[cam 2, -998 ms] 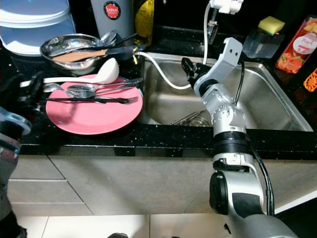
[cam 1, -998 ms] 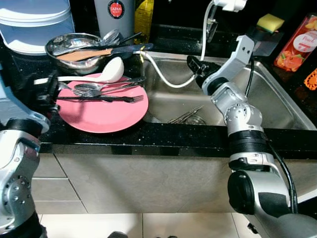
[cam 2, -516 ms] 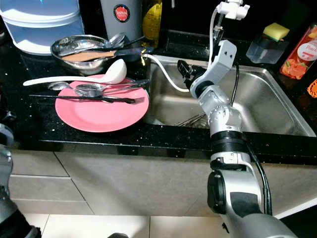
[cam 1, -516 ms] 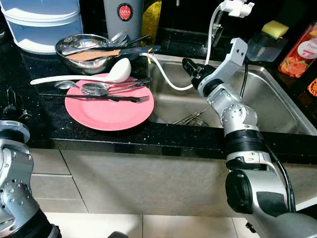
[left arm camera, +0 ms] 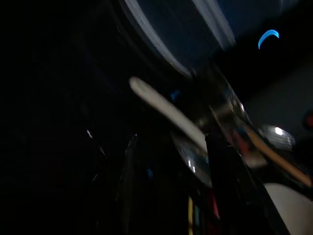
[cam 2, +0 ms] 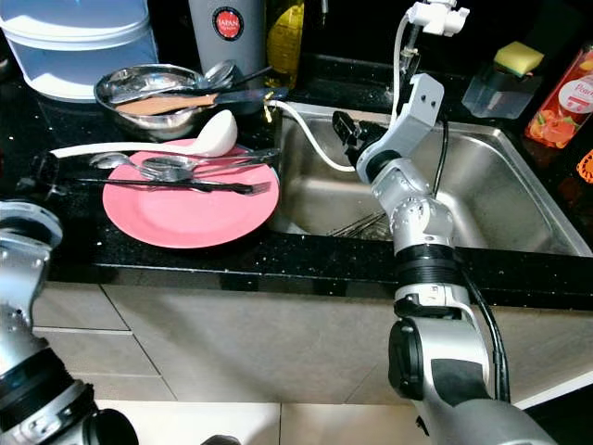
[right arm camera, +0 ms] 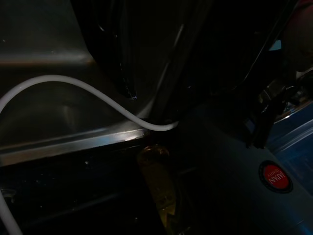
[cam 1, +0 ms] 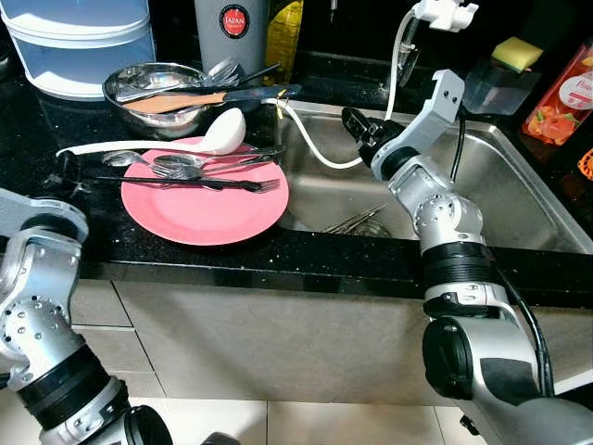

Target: Kitchen organization

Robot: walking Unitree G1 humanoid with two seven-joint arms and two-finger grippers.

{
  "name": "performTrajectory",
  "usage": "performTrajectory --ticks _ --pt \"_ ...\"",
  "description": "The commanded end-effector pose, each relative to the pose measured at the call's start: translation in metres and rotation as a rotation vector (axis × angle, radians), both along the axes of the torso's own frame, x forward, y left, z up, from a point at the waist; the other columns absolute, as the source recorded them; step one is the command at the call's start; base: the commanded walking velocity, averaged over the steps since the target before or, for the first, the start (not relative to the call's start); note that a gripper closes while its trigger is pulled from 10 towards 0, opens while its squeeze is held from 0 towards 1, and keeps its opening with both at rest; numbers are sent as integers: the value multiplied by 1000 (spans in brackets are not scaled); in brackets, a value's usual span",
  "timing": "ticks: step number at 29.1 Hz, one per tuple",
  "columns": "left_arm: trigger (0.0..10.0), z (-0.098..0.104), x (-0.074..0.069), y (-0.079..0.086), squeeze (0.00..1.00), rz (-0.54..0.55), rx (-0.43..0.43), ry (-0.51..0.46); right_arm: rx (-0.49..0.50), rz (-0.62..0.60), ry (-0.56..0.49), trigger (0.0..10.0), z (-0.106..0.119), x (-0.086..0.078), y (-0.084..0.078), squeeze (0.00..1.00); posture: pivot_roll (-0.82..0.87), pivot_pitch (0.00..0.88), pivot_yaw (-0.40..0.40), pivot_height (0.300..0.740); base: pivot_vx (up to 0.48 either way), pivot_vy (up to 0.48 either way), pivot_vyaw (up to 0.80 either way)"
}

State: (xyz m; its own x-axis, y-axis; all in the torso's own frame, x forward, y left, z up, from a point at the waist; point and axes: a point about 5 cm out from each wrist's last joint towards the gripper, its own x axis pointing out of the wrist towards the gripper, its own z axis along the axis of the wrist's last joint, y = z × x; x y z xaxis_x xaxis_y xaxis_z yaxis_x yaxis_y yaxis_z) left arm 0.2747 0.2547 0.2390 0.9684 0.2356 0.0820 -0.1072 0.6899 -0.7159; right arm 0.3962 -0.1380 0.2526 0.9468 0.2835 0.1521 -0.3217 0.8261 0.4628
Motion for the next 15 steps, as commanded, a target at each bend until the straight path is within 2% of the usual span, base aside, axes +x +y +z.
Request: performTrajectory --ticks 1,2,3,4,5,6,7,8,9,10,11,15 --pt "10000 -3 3 -8 0 -51 -34 -1 -14 -27 -5 10000 1 -1 -7 0 334 22 -112 740 0 0 0" --pt "10000 -3 4 -9 0 -59 -36 -6 -14 -28 -5 10000 1 -1 -7 0 334 22 -112 740 0 0 0" --pt "9569 -3 4 -11 0 -79 -39 -8 -14 -29 -5 10000 1 -1 -7 0 333 21 -110 740 0 0 0" --pt "8275 -3 4 -13 0 -94 -38 -6 -14 -29 -5 10000 1 -1 -7 0 333 21 -110 740 0 0 0" --pt "5294 -4 4 -15 0 -109 -41 -5 -13 -29 -5 10000 1 -1 -7 0 333 21 -110 740 0 0 0" --pt "5294 -4 4 -16 0 -118 -42 -4 -13 -29 -6 10000 1 -1 -7 0 333 21 -110 740 0 0 0" --pt "4078 -5 4 -16 0 -120 -43 -2 -12 -28 -6 10000 1 -1 -7 0 336 21 -110 740 0 0 0" --pt "4078 -5 3 -16 0 -120 -43 0 -12 -28 -6 10000 1 -1 -7 0 336 21 -110 740 0 0 0" --pt "2588 -6 3 -18 0 -125 -55 -1 -12 -27 -6 10000 1 -1 -6 0 336 21 -110 740 0 0 0" --pt "2588 -6 2 -19 0 -129 -65 -2 -11 -27 -6 10000 1 -1 -6 0 336 21 -110 740 0 0 0" --pt "39 -7 0 -23 0 -144 -76 -9 -11 -25 -6 10000 1 -1 -5 0 342 22 -111 740 0 0 0" --pt "0 -8 -6 -32 0 -171 -110 -26 -10 -22 -5 10000 1 -1 -4 0 342 22 -111 740 0 0 0"
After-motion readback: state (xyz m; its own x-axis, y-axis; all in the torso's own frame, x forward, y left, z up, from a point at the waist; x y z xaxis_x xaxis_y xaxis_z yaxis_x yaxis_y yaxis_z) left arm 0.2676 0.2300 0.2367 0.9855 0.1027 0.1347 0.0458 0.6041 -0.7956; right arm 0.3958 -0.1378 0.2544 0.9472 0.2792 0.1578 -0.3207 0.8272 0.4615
